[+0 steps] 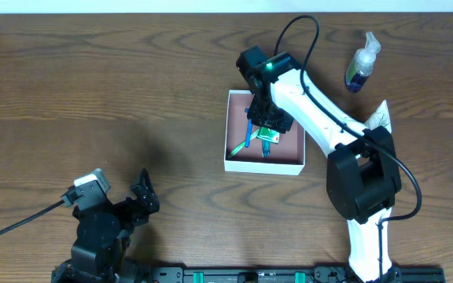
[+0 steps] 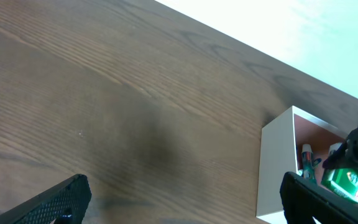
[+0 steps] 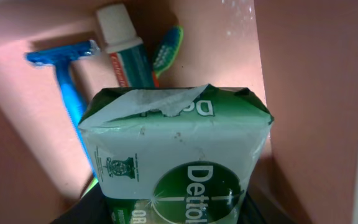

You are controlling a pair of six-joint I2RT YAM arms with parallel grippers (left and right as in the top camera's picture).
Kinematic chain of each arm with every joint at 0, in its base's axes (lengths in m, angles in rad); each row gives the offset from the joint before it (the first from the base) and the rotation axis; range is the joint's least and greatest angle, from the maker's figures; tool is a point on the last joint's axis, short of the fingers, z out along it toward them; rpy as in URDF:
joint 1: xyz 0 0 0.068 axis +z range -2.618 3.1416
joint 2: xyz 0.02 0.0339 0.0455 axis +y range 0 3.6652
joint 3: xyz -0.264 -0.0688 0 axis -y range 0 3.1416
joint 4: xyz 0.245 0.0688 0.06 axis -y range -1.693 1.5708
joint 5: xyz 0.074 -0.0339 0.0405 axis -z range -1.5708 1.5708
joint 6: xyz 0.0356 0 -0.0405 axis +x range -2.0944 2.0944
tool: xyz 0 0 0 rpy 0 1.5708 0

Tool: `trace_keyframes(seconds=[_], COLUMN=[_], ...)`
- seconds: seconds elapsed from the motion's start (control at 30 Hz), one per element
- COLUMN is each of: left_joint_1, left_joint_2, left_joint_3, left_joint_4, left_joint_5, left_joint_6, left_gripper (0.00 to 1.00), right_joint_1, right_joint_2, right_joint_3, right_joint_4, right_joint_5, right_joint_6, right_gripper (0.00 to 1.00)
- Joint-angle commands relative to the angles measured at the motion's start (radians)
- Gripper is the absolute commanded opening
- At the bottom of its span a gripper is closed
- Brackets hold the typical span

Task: Pack container
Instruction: 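Lower the soap bar into the box and open the right gripper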

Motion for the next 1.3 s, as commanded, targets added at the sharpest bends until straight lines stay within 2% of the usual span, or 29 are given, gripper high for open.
trace_keyframes(seconds=[0.0, 0.3, 0.57, 0.67, 1.1, 1.27], left_joint_1=[0.004, 0.004, 0.004, 0.004, 0.004, 0.004], left_joint_2=[-0.006, -0.006, -0.006, -0.006, -0.006, -0.006], left_joint_3=[0.000, 0.000, 0.000, 0.000, 0.000, 0.000], left_joint_4=[0.002, 0.002, 0.002, 0.002, 0.002, 0.002], left_joint_5=[-0.009, -0.009, -0.009, -0.009, -0.009, -0.009], left_joint_6=[-0.008, -0.008, -0.008, -0.008, -0.008, -0.008], left_gripper=[0.98, 0.98, 0.98, 0.98, 0.98, 0.98], right_joint_1=[0.006, 0.005, 0.005, 0.005, 0.005, 0.006], right_joint_2=[0.005, 0.005, 0.005, 0.006, 0.007, 0.007], right_joint_3=[-0.046, -0.173, -0.188, -0.188, -0.188, -0.188], right_joint_4=[0.019, 0.182, 0.286, 0.302, 0.304, 0.304], right_joint_5=[0.008, -0.027, -0.027, -0.027, -0.023, -0.023], right_joint_6=[0.034, 0.028, -0.107, -0.140, -0.202, -0.266], right_gripper=[0.25, 0.26, 0.32, 0.34, 0.36, 0.37])
